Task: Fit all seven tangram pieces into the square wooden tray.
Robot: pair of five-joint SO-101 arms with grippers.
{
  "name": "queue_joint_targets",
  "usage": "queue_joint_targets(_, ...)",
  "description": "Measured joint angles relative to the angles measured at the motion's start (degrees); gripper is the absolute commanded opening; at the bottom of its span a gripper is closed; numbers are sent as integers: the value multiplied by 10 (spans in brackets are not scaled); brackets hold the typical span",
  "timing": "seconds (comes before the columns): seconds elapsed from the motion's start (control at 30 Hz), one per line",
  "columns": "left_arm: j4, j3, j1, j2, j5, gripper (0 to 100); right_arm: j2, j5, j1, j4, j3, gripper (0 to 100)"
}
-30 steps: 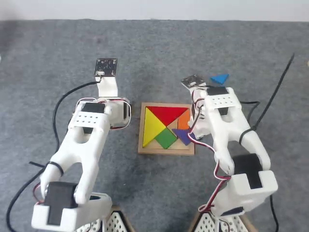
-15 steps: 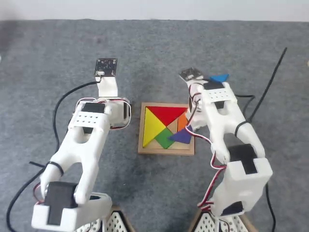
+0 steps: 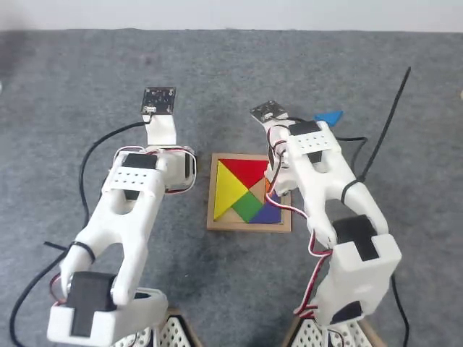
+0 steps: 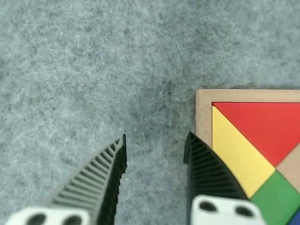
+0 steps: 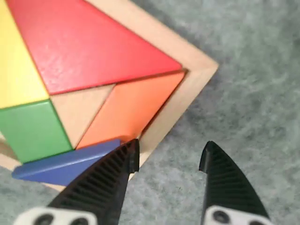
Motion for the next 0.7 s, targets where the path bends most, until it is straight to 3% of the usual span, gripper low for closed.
queue_joint_targets(0.5, 0, 0, 0, 0, 0, 203, -108, -1, -27, 20, 20, 220)
queue_joint_targets(0.7, 0, 0, 0, 0, 0, 203, -111, -1, -91, -11, 103, 220)
